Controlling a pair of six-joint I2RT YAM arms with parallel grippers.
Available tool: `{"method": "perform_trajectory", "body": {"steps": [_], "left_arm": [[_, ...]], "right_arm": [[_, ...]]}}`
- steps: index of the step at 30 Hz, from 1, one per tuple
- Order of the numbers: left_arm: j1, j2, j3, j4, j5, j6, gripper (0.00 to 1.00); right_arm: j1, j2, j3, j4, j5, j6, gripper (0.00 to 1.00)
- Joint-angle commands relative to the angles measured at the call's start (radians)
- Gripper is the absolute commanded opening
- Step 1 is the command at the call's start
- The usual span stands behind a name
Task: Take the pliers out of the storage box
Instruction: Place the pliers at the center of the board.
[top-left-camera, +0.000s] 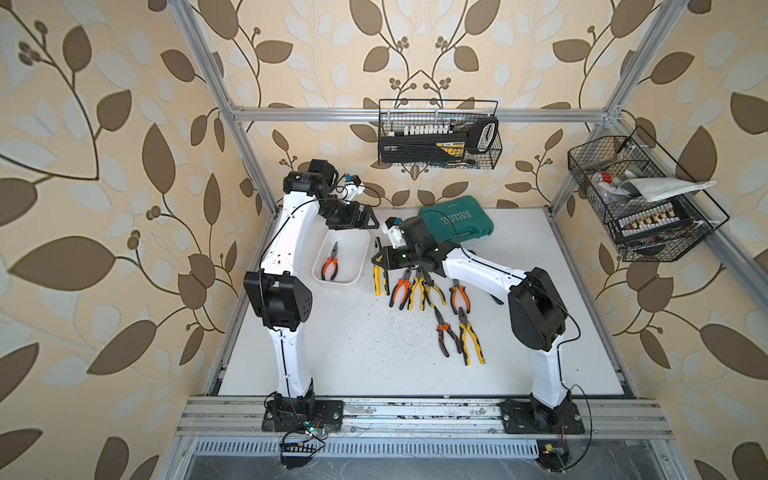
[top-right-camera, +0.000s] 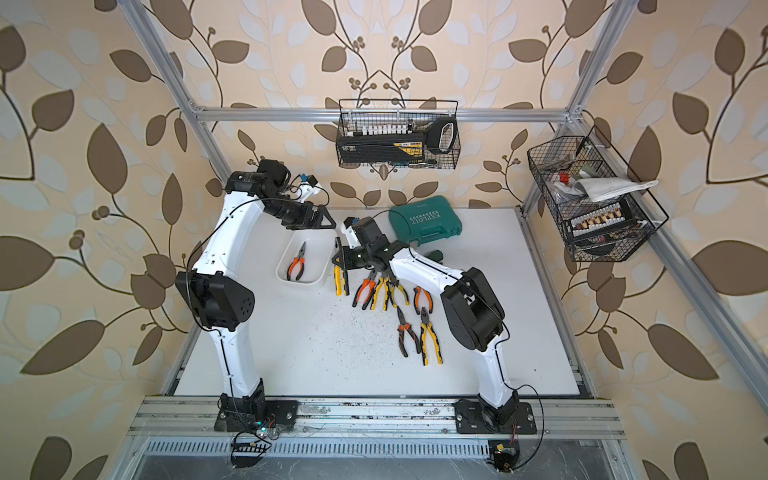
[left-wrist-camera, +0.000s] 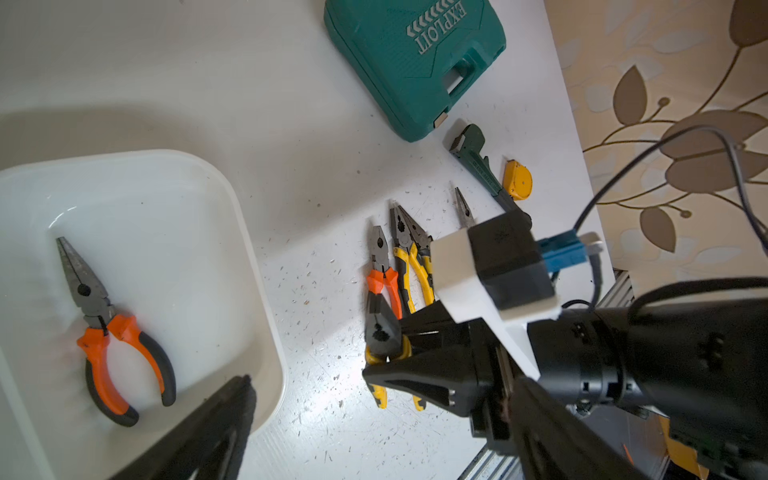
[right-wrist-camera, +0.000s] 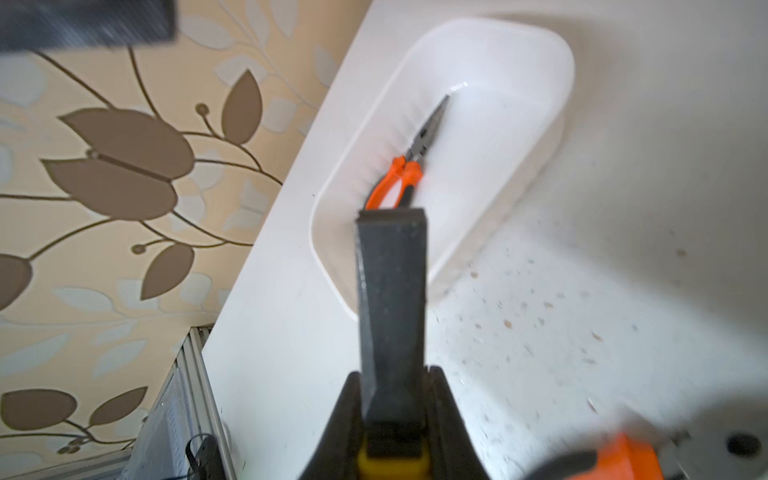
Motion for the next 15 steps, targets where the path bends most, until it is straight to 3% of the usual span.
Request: {"method": "perform_trajectory", "body": {"steps": [1, 8, 15], "left_arm": [[-0.001, -0.076, -0.045, 0.048, 0.106, 0.113, 0.99], [-0.039, -0.135, -0.212, 0.149, 0.235, 0.238, 0.99], [-0.165, -0.179, -0.353, 0.250, 0.265, 0.290, 0.99]], "right_arm": [[-0.039, -0.160, -0.106, 0.038, -0.038, 0.005, 0.08], [-0.162, -0.423, -0.418, -0.044, -0.084, -0.006, 0.07], [-0.377, -0.640, -0.572, -0.340, -0.148, -0.176, 0.06]]}}
